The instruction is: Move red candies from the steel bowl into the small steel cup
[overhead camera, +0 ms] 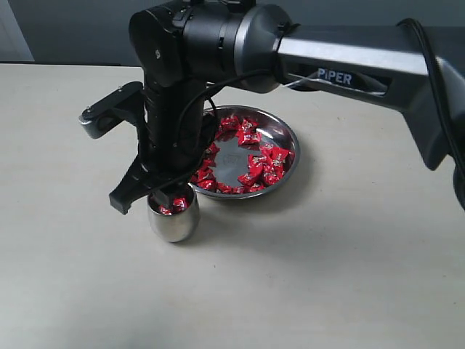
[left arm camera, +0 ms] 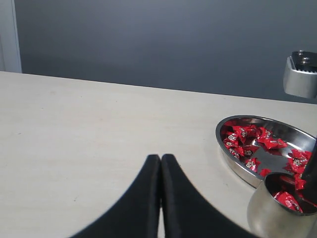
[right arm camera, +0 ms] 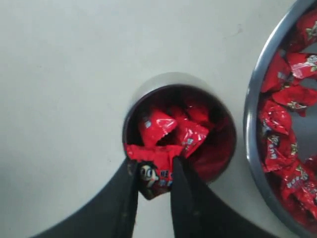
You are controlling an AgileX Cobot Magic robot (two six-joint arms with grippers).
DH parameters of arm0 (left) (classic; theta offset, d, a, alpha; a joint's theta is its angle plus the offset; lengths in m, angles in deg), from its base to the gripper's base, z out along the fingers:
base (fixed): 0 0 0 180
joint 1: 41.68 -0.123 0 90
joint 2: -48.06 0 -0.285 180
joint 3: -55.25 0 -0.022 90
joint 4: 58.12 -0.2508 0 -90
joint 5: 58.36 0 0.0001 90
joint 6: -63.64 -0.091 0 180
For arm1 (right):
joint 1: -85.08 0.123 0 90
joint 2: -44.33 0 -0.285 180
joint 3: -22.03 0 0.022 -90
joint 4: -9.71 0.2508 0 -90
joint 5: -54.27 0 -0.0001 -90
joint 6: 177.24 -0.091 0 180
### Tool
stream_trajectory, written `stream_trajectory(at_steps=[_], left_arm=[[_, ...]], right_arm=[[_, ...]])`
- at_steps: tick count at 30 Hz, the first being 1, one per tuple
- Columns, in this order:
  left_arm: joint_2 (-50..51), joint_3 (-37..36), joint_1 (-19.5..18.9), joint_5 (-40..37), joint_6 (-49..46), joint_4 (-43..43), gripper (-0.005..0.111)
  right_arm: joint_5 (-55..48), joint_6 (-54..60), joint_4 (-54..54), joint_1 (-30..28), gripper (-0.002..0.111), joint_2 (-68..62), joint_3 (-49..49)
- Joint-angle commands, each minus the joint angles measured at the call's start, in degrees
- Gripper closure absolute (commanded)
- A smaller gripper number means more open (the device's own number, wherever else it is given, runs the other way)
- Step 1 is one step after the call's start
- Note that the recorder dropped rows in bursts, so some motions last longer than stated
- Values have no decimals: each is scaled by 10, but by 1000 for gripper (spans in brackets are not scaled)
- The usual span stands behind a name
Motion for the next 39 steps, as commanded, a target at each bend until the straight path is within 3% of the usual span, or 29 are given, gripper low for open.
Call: stream_trajectory(at_steps=[1, 5, 8, 9, 11, 17, 23, 31, 34, 39], left_arm=[[-3, -1, 4, 2, 2, 0, 106], [-3, -1, 4, 2, 2, 0, 106], [-3, -1, 4, 2, 2, 0, 106], [-3, -1, 4, 2, 2, 0, 106], [-3, -1, 4, 3, 2, 0, 106], [-3, -1, 4, 3, 2, 0, 106], [-3, -1, 4, 3, 2, 0, 106], [-3, -1, 4, 3, 2, 0, 106], [-3, -1, 4, 3, 2, 0, 106], [-3, -1, 4, 3, 2, 0, 106]], right_arm=[[2, 20, -14, 4, 109, 7, 0], [6, 33, -28, 4, 107, 7, 0], [6, 57, -27, 4, 91, 7, 0], [9, 60, -27, 4, 80, 7, 0], [11, 60, -27, 4, 74, 7, 0], [49, 34, -71, 0, 74, 7, 0], [150, -189, -296, -57, 74, 5, 0], [174, -181, -228, -165, 74, -48, 0], [209, -152, -215, -169, 73, -73, 0], [263, -148, -215, -169, 60, -98, 0]])
